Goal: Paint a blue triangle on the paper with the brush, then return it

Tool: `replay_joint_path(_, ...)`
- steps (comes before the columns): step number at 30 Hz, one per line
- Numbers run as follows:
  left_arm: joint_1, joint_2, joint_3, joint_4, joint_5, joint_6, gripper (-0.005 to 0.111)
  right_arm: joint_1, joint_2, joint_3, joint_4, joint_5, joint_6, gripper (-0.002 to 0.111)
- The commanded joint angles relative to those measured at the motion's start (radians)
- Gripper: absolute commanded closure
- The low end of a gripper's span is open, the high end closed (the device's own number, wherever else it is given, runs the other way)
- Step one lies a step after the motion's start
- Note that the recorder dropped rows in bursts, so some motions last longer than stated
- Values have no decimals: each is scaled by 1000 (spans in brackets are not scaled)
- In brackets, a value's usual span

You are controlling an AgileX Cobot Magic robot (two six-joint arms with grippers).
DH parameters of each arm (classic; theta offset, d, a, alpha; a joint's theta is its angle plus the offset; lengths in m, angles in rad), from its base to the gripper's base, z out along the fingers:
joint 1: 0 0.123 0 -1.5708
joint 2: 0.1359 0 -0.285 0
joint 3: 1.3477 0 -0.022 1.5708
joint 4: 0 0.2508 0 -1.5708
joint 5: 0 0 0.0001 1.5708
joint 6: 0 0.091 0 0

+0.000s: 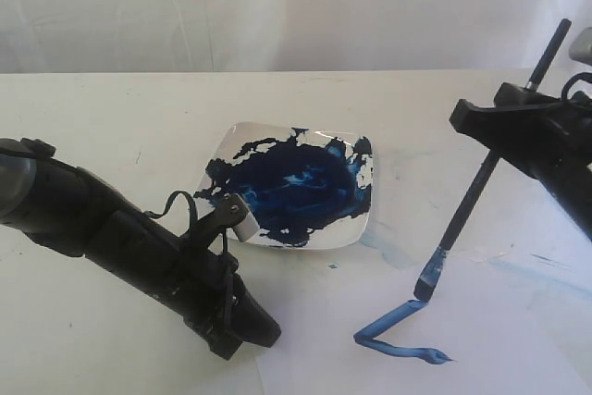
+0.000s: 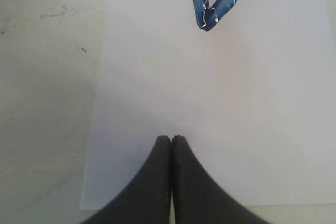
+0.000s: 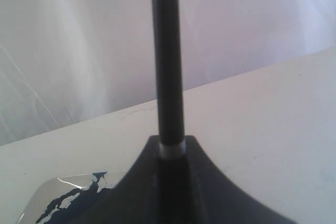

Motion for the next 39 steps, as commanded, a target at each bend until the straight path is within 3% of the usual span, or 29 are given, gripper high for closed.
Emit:
replay_joint_path(1, -6, -1, 3, 11, 6, -3, 107, 2, 5, -5, -14, -19, 29, 108)
replay_joint_path(39, -6, -1, 3, 11, 6, -3, 107, 2, 5, -5, -20, -12, 0, 108)
